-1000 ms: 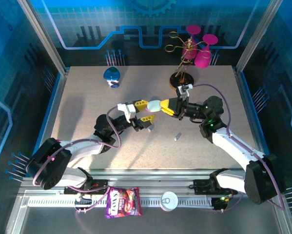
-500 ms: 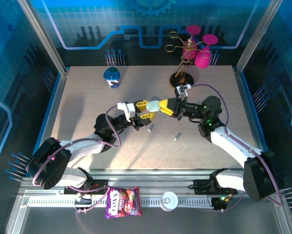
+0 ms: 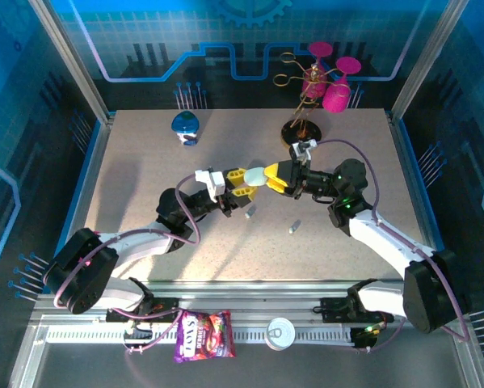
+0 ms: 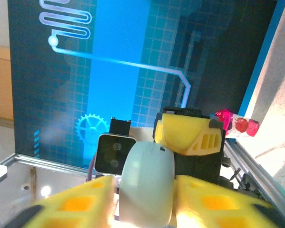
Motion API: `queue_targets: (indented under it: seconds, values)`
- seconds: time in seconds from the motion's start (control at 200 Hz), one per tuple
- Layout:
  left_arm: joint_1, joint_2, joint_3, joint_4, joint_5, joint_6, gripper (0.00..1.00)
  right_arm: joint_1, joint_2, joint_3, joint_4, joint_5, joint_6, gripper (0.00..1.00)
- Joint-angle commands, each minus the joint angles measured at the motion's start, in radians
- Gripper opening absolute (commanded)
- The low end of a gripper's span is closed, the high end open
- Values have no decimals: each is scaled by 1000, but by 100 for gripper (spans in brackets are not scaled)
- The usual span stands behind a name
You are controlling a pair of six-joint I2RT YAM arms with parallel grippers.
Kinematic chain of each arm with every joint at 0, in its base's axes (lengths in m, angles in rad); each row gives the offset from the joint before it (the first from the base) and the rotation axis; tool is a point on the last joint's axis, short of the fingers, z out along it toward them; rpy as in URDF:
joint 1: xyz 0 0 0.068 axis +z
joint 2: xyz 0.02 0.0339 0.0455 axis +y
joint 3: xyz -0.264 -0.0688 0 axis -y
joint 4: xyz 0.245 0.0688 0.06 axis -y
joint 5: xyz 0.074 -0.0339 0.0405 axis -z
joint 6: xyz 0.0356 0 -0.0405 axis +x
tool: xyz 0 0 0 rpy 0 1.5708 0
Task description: Insert wireless bluetooth earbuds into charging case
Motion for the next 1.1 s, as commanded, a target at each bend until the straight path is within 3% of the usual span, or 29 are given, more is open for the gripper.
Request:
queue_targets:
  seconds: [0.0, 0.11, 0.19, 0.43, 0.58, 0.84, 1.096]
  values:
    - [-11, -30, 31, -60, 31, -22, 28, -2, -29, 10, -69, 25, -111, 53]
    - [-7, -70, 31, -177, 26, -49, 28, -14, -88, 33, -278, 53, -331, 71]
    - [2, -104, 30, -252, 41, -80, 28, -15, -139, 71, -491, 90, -529, 77]
    - [25, -195, 42, -473, 156, -133, 28, 46, -222, 238, -1008, 161, -1216, 88]
    - [27, -221, 42, -506, 220, -163, 27, 173, -271, 293, -1222, 331, -1600, 92]
    - [26, -210, 48, -468, 253, -174, 26, 252, -200, 378, -1309, 451, -1718, 90]
    - [26, -193, 49, -427, 284, -189, 26, 234, -188, 356, -1224, 503, -1641, 85]
